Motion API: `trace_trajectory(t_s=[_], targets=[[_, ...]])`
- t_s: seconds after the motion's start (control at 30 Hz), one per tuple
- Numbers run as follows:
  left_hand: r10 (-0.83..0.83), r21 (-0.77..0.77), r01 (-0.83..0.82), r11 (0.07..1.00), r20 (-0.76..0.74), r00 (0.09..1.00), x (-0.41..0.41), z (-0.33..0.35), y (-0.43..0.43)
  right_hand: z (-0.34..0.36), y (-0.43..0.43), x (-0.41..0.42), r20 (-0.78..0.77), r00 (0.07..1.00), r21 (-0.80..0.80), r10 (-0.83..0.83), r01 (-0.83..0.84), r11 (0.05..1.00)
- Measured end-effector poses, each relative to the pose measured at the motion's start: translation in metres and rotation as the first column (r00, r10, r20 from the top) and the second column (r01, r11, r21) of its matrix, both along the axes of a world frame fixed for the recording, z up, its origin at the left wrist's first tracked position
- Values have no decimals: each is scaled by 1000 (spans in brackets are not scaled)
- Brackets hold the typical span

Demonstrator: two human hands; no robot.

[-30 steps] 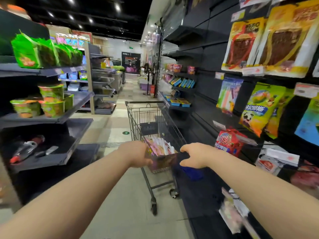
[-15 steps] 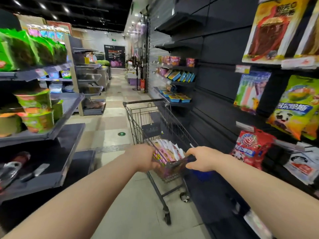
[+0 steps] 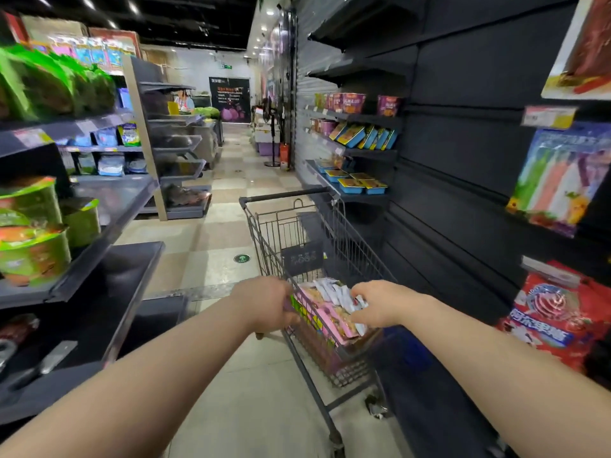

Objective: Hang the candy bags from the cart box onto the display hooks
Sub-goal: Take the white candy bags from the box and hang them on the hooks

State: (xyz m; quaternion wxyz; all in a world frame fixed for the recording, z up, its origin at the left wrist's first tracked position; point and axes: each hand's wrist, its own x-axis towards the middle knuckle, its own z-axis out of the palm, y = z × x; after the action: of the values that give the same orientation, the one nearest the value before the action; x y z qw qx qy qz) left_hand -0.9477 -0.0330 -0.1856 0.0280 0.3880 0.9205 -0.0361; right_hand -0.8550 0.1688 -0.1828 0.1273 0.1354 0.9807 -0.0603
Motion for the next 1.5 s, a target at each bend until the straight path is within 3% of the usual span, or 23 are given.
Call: trace_trajectory(t_s=[0.33, 0.8, 1.0, 1.23, 1.5], targets=[[-33, -44, 34, 998, 29, 999, -123, -18, 131, -9, 121, -107, 40, 998, -69, -57, 60, 996], [-224, -139, 244, 960, 143, 964, -237, -72, 246, -64, 226, -152, 158, 944, -91, -289, 306, 948], [-383, -155, 422, 893, 230, 895, -313, -96, 310, -85, 268, -189, 212, 854, -63, -475, 497, 866], [-470, -198, 542, 817, 315, 824, -407, -124, 358, -126, 265, -244, 277, 746, -168, -606, 658, 734], [-551, -226, 646, 729, 367, 750, -406, -175, 405, -177, 261, -253, 383, 642, -211, -664, 761, 613]])
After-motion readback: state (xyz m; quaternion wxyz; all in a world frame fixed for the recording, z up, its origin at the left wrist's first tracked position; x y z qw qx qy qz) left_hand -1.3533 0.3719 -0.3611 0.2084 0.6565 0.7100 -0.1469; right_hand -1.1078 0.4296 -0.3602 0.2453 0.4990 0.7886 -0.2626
